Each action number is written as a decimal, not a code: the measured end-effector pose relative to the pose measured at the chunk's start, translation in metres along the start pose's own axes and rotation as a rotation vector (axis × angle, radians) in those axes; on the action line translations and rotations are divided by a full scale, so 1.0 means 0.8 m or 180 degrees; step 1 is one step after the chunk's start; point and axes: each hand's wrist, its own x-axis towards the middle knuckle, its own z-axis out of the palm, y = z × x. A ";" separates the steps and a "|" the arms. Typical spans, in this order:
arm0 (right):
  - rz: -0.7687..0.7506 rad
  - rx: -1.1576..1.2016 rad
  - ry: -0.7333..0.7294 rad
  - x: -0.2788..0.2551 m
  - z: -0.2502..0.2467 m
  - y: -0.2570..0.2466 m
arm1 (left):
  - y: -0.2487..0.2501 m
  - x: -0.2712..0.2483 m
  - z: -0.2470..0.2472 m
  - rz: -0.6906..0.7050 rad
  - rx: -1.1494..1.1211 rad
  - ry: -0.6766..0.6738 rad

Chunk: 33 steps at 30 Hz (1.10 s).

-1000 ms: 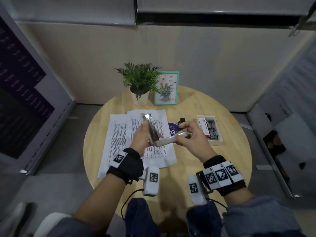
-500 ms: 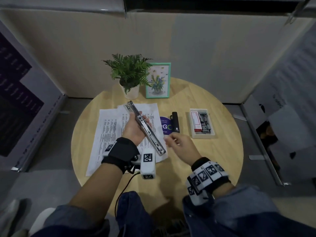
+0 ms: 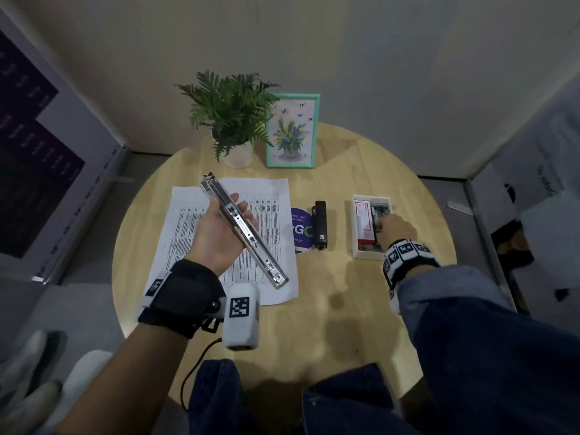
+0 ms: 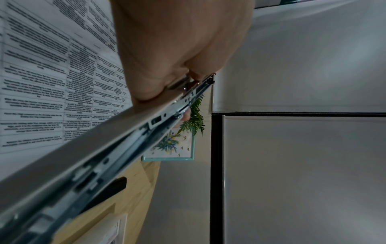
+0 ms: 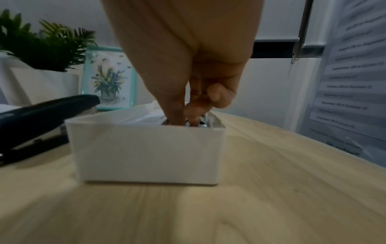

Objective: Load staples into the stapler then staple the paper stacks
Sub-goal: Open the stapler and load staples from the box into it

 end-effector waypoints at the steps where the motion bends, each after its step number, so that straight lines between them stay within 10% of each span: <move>1: -0.0102 -0.0064 0.0007 0.002 0.001 0.002 | 0.000 0.001 -0.002 -0.0001 0.0011 0.0011; 33: -0.0483 -0.0131 -0.0182 -0.011 0.013 0.018 | -0.026 -0.028 0.015 -0.0284 0.0384 -0.0310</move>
